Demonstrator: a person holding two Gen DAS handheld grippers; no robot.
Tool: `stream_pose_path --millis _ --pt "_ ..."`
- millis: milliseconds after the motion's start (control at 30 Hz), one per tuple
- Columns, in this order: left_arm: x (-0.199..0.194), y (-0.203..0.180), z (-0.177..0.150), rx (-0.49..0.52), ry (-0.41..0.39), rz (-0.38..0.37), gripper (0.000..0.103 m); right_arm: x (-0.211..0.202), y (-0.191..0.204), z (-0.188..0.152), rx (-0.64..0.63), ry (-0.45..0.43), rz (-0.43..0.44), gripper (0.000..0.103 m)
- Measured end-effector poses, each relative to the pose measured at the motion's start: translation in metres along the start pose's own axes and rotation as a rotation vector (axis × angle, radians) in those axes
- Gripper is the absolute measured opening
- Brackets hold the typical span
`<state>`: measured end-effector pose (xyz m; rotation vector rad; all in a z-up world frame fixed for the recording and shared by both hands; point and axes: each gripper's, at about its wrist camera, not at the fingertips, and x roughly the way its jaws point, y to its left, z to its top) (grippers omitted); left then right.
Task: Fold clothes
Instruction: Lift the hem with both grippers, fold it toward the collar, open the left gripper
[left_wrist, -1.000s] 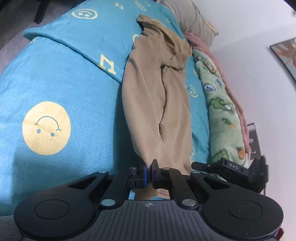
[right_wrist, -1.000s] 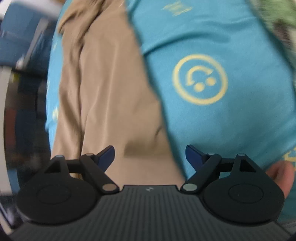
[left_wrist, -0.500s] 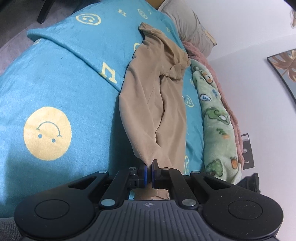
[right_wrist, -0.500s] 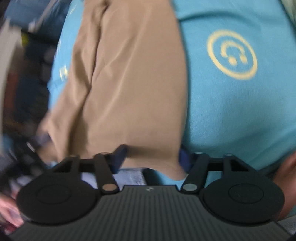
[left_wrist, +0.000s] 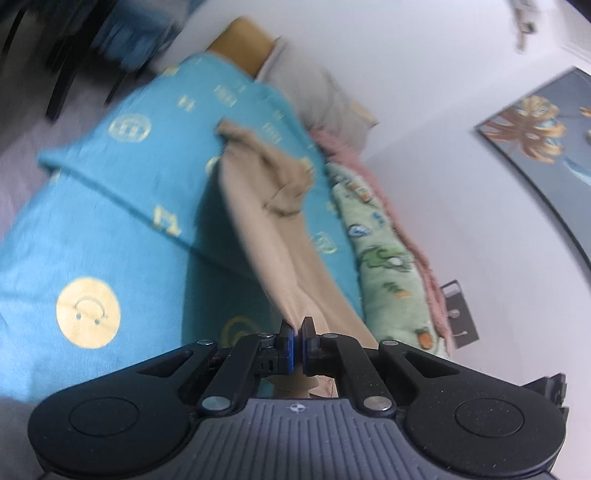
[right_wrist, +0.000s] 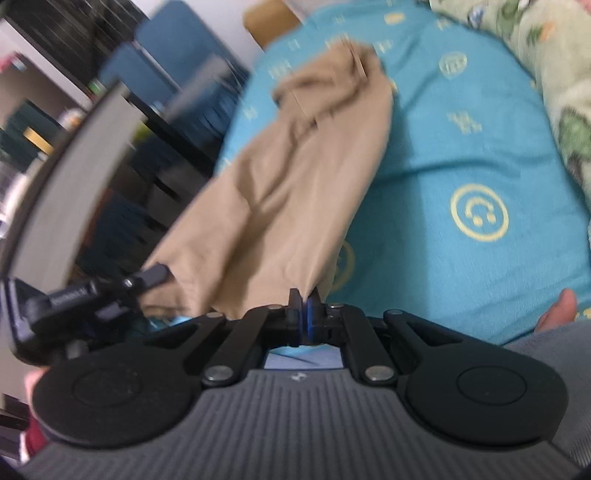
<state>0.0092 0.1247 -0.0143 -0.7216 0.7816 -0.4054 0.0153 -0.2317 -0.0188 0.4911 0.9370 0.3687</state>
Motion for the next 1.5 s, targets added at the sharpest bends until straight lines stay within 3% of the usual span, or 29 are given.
stream_pose_path --millis 100,300,467,600,867,967,1233,1400,1500 --pt "-0.033 -0.024 -0.011 0.027 -0.04 -0.04 0.003 -0.035 0.008 -0.007 -0.021 -0.064 0.055 0.005" --pt "-0.097 -0.047 -0.08 0.037 -0.104 -0.069 0.003 -0.096 0.003 -0.048 -0.041 -0.153 0.136 0.005" --pt "-0.096 -0.05 -0.082 0.014 -0.105 -0.041 0.003 -0.099 -0.006 -0.042 0.008 -0.19 0.122 0.005" --pt "-0.062 -0.05 -0.035 0.016 -0.105 0.021 0.004 -0.07 -0.013 0.0 0.046 -0.217 0.099 0.005" --pt "0.056 -0.026 0.069 0.055 -0.123 0.163 0.004 0.032 -0.035 0.098 0.043 -0.246 -0.023 0.005" --pt "0.099 -0.009 0.08 0.108 -0.103 0.212 0.004 0.076 -0.052 0.121 0.067 -0.215 -0.06 0.005" --pt "0.21 0.036 0.105 0.248 -0.038 0.341 0.004 0.175 -0.085 0.141 -0.011 -0.111 -0.211 0.005" --pt "0.247 0.064 0.1 0.261 0.035 0.383 0.006 0.213 -0.091 0.14 -0.085 -0.06 -0.308 0.006" --pt "0.25 0.064 0.099 0.281 0.035 0.389 0.007 0.22 -0.085 0.137 -0.131 -0.044 -0.35 0.007"
